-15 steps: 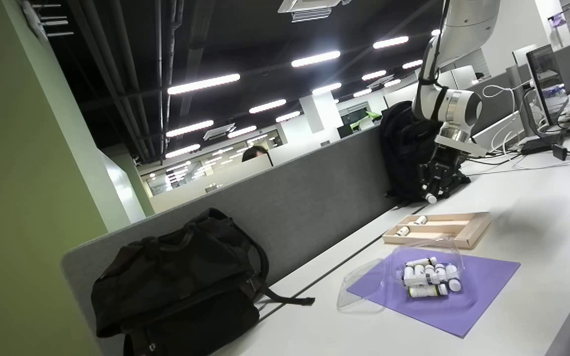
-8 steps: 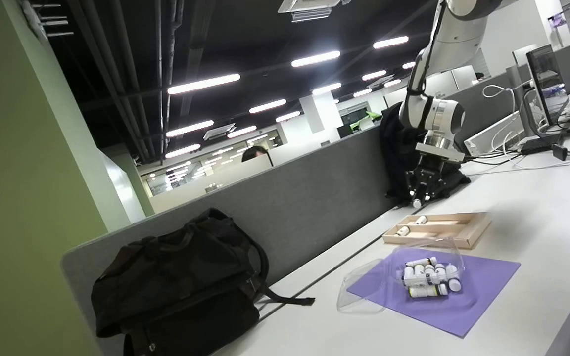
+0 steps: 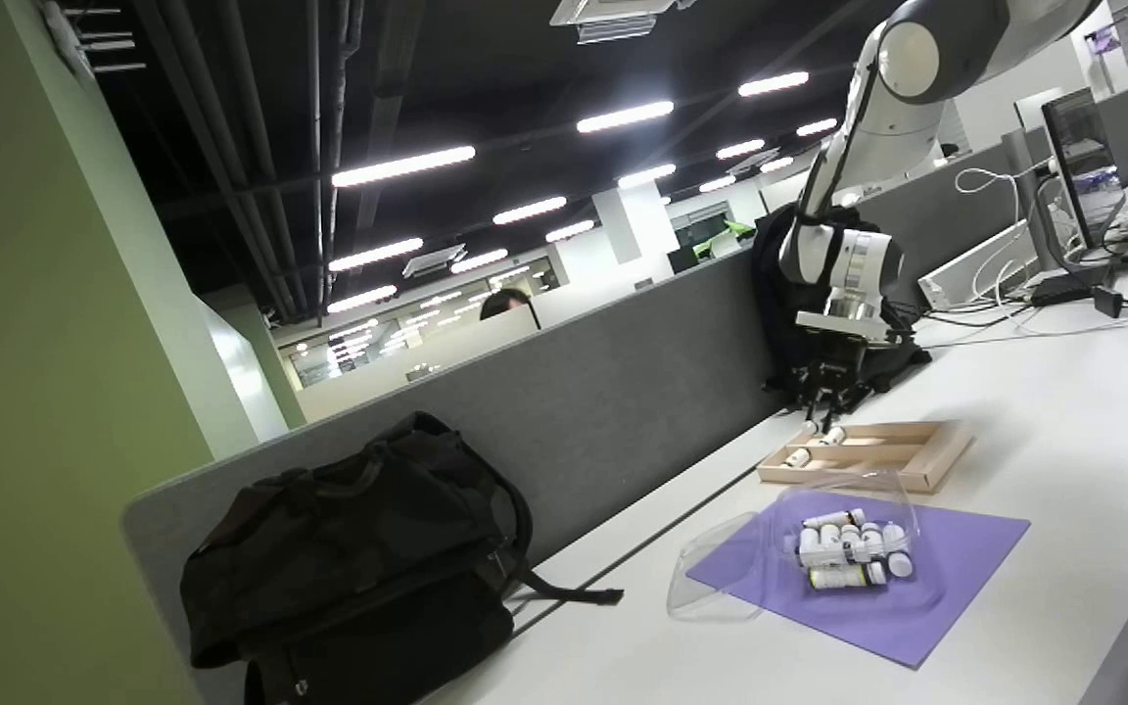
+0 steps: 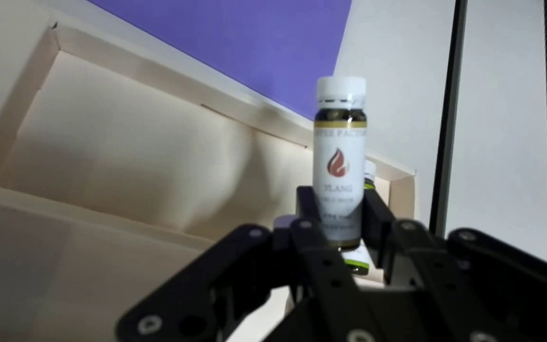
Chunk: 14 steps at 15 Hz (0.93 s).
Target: Align one of the things in the box with the other thing on the left side of the tray
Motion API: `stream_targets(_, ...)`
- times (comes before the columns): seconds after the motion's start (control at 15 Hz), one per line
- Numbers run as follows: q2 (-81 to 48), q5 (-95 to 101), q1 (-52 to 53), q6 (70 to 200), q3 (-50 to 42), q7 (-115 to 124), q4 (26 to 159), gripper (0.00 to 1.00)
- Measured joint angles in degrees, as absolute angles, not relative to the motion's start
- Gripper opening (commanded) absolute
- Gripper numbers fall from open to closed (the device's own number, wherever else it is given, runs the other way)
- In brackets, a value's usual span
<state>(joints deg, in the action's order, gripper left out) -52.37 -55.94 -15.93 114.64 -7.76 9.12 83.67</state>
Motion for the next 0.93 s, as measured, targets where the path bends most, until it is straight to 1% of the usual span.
stream_targets(0.93, -61.03, -55.13, -16.85, 112.68, -7.71, 22.22, 73.3, 0.12)
